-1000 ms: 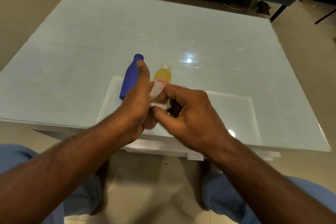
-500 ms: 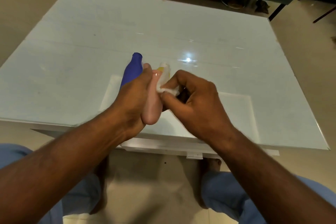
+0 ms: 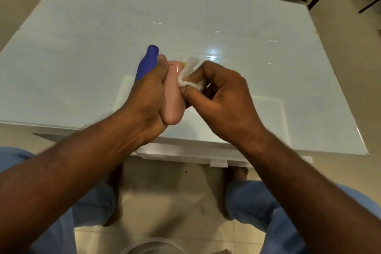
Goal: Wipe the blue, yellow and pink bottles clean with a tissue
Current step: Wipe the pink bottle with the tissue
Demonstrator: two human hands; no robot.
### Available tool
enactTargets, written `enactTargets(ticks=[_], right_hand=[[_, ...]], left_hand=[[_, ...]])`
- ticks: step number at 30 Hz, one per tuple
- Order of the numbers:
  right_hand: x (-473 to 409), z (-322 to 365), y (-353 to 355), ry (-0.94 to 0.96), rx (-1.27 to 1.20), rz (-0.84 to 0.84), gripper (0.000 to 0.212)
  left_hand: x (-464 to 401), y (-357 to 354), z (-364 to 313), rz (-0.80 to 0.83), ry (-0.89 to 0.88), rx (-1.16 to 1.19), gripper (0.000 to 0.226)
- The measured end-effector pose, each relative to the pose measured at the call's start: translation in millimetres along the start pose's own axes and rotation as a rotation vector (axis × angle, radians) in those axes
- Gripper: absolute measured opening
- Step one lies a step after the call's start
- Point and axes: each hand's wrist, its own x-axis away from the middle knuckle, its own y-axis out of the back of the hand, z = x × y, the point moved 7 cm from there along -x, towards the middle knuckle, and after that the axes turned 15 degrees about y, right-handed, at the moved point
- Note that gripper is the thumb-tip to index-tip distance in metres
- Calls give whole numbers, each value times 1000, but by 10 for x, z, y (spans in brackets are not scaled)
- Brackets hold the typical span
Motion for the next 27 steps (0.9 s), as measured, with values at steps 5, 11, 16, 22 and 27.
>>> enactTargets(ticks=[5,11,16,22,27], right_hand=[[100,89,-218,77,8,221,14],[-13,-23,16,-7,89,-48,10],[76,103,-204,85,82,175,10],[-36,94,-7,89,189,14,19],[28,163,-100,155,162,118,11]], left_hand=[[-6,11,-7,44,53,38,57],[41,-26,-8,10,9,-6,49],[31,44,-32,0,19,45,55],[55,4,-14,-20,-2,-31,52],[36,25,-54,-18,-14,-37,55]])
